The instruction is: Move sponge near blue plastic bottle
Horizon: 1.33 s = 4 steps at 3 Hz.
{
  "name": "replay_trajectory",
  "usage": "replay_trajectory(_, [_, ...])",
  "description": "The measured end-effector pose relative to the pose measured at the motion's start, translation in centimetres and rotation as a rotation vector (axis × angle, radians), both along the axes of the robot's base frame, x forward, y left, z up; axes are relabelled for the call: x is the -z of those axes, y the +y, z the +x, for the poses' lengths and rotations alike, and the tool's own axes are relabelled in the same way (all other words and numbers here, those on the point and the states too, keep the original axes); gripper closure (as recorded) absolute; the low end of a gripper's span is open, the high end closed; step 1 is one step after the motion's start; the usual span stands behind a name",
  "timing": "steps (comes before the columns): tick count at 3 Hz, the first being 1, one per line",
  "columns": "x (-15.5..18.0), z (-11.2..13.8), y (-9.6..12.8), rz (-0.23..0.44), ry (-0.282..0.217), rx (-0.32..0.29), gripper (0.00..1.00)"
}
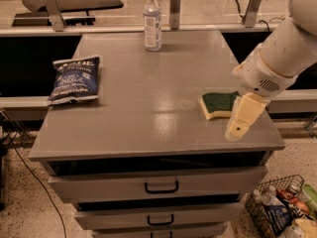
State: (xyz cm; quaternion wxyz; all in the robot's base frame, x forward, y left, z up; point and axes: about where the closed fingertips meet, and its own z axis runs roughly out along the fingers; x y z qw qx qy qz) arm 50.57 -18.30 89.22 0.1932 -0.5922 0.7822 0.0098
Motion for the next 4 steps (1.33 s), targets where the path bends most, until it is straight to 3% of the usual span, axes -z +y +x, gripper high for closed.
replay_trajectory(2, [5.4,3.4,-1.6,0.038,0.042,0.058,0.0])
replay_trajectory(4, [6.4,6.2,-2.3,0.042,0.066,0.09,0.41])
